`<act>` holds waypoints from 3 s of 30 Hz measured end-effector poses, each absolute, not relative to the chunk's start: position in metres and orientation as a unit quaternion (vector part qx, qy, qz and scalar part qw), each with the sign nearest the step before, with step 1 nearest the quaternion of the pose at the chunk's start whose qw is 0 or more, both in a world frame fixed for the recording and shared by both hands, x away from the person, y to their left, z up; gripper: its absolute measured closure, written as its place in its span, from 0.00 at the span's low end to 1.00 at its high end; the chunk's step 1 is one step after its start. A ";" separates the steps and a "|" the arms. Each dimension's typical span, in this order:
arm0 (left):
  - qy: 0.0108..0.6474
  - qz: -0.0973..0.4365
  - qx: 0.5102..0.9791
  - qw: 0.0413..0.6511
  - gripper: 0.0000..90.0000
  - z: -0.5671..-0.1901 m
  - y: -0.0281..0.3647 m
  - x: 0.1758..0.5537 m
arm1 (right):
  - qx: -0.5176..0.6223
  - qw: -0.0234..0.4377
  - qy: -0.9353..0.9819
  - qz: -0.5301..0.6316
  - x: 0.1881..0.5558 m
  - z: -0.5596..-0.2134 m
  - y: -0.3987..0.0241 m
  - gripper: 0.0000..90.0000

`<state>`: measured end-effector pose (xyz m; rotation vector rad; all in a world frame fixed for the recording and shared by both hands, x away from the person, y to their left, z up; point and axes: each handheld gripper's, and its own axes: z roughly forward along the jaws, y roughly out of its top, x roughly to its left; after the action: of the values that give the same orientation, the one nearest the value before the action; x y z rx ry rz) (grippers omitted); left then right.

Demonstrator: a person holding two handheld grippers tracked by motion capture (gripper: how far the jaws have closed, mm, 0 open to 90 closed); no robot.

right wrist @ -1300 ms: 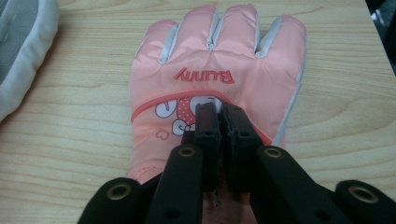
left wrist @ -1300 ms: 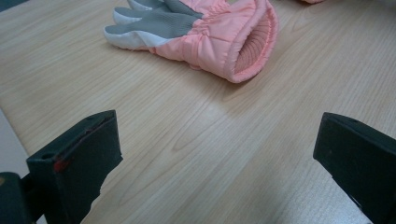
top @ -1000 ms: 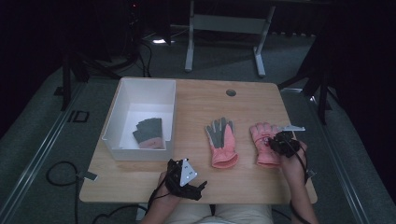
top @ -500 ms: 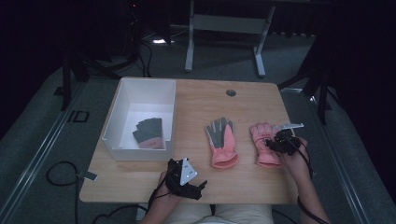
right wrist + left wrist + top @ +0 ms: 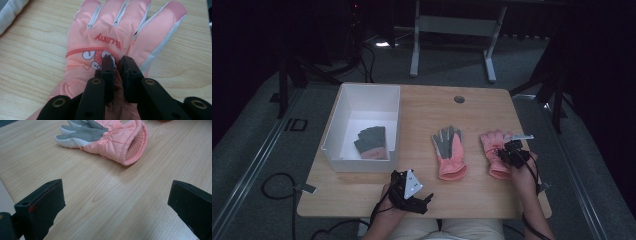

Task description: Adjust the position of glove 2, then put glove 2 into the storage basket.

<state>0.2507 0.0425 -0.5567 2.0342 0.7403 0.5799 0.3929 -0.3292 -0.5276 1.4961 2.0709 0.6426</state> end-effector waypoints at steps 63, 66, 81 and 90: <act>0.300 0.237 0.812 0.441 0.00 -0.554 0.047 0.250 | 0.434 0.232 0.814 0.307 0.357 -0.435 -0.163 0.95; 0.301 0.235 0.813 0.441 0.00 -0.554 0.047 0.250 | 0.435 0.226 0.818 0.301 0.358 -0.442 -0.165 0.95; 0.314 0.216 0.809 0.447 0.00 -0.553 0.046 0.251 | 0.459 0.208 0.817 0.280 0.377 -0.489 -0.162 0.93; 0.323 0.202 0.799 0.466 0.00 -0.546 0.046 0.252 | 0.458 0.206 0.812 0.297 0.375 -0.485 -0.166 0.85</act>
<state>0.2520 0.0458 -0.5460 1.9603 0.7922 0.4969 0.3746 -0.1657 -0.4848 1.2763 2.2642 0.8268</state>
